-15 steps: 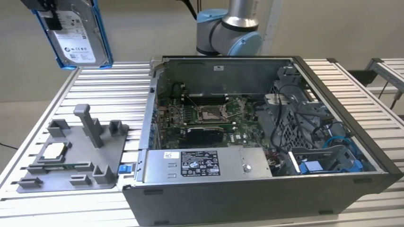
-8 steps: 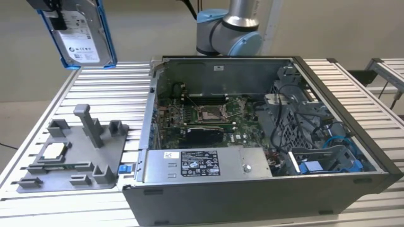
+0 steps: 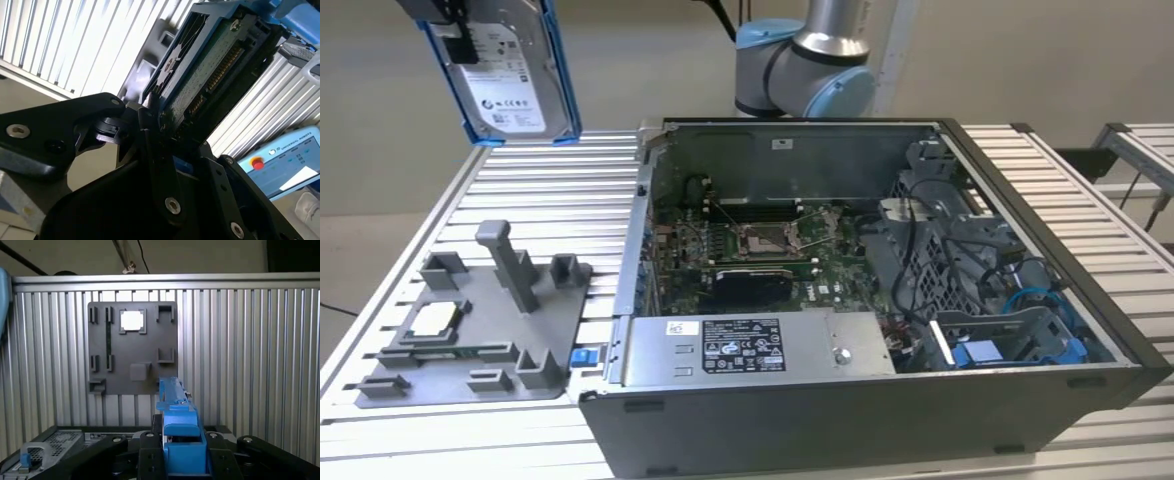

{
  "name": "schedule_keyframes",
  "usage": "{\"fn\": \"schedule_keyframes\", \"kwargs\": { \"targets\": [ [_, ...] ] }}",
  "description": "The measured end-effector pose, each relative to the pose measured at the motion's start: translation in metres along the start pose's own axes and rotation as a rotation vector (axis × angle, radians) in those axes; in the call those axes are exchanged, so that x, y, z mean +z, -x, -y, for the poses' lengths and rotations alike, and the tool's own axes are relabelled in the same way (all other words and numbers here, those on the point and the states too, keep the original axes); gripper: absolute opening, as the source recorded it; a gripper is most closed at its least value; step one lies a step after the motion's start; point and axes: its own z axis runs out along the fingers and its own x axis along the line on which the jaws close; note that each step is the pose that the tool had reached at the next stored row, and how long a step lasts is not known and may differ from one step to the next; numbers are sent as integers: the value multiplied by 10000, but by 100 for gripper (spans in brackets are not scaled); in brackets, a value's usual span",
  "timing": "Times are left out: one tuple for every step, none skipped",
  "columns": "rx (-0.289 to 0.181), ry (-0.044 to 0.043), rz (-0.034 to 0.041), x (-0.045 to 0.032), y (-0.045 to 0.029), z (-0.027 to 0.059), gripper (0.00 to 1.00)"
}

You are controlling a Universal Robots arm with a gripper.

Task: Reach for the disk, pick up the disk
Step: 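Pick up the disk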

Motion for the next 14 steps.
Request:
{"fn": "schedule_keyframes", "kwargs": {
  "targets": [
    [-1,0,0,0,0,16,0],
    [0,0,0,0,1,32,0],
    [0,0,0,-1,2,47,0],
    [0,0,0,-1,2,64,0],
    [0,1,0,-1,3,78,0],
    [0,0,0,-1,3,91,0],
    [0,1,-1,-2,3,106,0],
    [0,0,0,-2,4,121,0],
    [0,0,0,-2,5,137,0],
    [0,0,0,-2,5,154,0],
    [0,0,0,-2,6,176,0],
    [0,0,1,-3,7,202,0],
    [0,0,0,-3,8,226,0],
    [0,0,0,-3,8,251,0]
  ]
}}
